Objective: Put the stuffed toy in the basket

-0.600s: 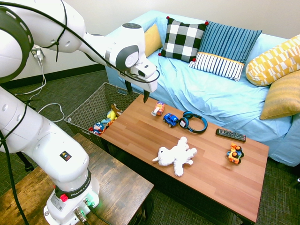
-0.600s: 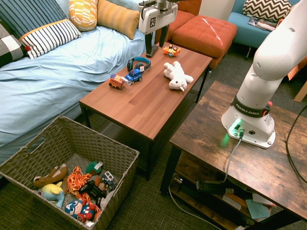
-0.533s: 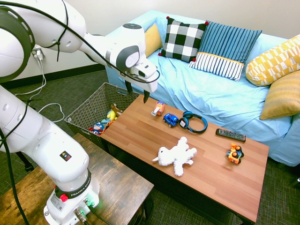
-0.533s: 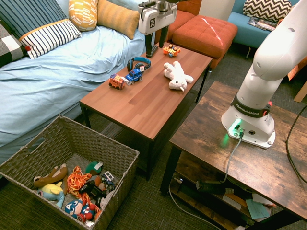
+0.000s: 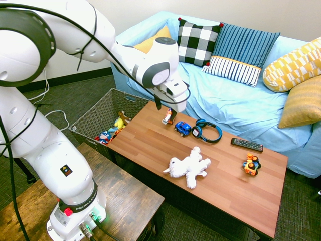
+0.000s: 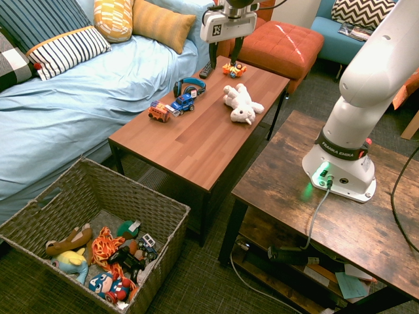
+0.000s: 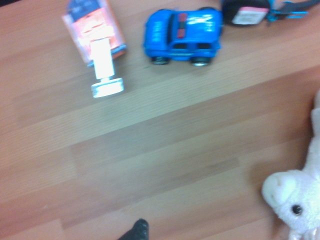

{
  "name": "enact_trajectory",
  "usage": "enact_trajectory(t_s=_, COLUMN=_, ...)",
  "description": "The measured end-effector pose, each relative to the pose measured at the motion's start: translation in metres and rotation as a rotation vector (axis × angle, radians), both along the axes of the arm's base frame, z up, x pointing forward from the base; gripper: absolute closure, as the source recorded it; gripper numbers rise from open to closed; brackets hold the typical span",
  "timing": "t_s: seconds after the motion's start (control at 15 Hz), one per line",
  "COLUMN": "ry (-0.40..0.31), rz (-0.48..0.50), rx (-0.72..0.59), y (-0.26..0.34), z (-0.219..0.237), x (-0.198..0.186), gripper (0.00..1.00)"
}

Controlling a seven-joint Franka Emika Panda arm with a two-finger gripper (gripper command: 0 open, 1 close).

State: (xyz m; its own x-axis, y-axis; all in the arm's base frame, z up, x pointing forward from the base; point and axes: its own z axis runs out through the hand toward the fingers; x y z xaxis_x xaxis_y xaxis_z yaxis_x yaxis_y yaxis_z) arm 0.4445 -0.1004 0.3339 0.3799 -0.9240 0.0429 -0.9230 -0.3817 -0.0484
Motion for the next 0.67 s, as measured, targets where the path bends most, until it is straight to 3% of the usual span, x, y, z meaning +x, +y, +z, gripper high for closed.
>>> enact_trajectory(t_s=0.33, ry=0.075, rz=-0.271, rx=-0.058, y=-0.073, z=-0.068, x=0.004, gripper=0.00)
enact_trajectory(t_s=0.67, ry=0.175, rz=-0.408, rx=-0.054, y=-0.084, z=-0.128, x=0.003, gripper=0.00)
